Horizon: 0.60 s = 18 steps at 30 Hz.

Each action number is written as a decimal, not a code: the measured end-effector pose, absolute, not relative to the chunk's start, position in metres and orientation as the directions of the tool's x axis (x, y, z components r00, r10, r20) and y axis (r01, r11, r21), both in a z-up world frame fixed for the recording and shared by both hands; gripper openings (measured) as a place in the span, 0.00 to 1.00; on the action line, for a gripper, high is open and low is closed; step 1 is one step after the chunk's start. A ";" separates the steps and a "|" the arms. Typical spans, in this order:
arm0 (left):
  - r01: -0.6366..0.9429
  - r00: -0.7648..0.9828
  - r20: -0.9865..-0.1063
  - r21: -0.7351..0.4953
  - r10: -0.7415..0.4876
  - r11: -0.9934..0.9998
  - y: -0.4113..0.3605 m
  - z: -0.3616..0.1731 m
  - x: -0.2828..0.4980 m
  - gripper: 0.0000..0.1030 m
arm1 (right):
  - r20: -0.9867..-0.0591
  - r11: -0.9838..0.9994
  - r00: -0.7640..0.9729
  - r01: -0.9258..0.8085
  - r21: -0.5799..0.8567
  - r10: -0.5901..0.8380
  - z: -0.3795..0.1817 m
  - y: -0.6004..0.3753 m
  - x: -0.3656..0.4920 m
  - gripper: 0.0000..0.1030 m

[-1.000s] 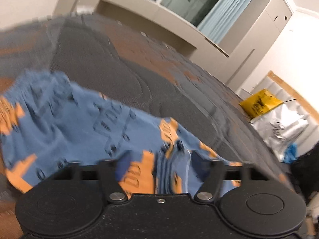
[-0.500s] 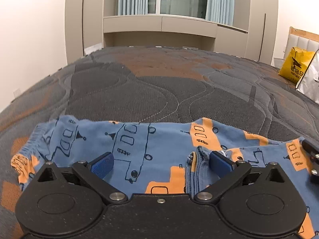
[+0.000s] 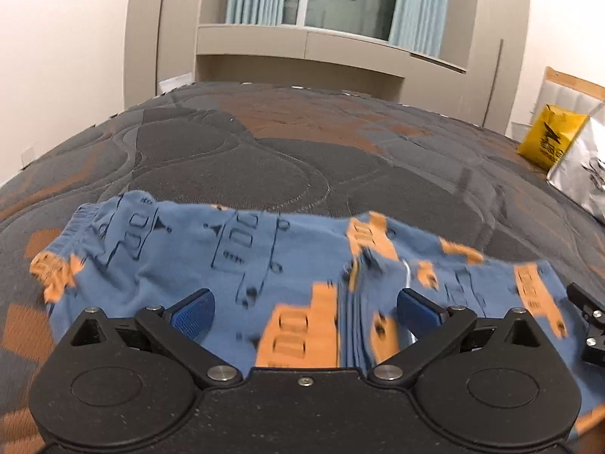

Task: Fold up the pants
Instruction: 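Open both grippers and release the folded pants onto the bed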

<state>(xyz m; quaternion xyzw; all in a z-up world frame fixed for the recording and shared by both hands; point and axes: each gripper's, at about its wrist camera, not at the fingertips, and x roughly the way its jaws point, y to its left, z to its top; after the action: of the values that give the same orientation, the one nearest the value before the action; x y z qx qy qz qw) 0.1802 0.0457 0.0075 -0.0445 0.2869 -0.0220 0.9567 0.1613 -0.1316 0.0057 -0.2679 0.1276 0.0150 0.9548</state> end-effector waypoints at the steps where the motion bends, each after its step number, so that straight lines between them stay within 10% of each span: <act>1: 0.011 0.839 -0.542 -0.084 -0.055 0.996 0.044 0.005 0.173 0.99 | -0.252 0.857 0.967 -0.102 -0.504 -0.033 0.005 -0.133 0.152 1.00; 18: -0.046 0.855 -0.519 -0.102 -0.013 0.994 0.052 0.003 0.148 0.99 | -0.308 0.878 0.951 -0.152 -0.455 0.005 -0.007 -0.121 0.123 1.00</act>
<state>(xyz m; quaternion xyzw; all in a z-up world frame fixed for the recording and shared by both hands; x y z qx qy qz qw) 0.1480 0.0523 0.0028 -0.0553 0.2693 0.0087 0.9614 0.1229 -0.1207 -0.0073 -0.2440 0.1506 0.0408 0.9572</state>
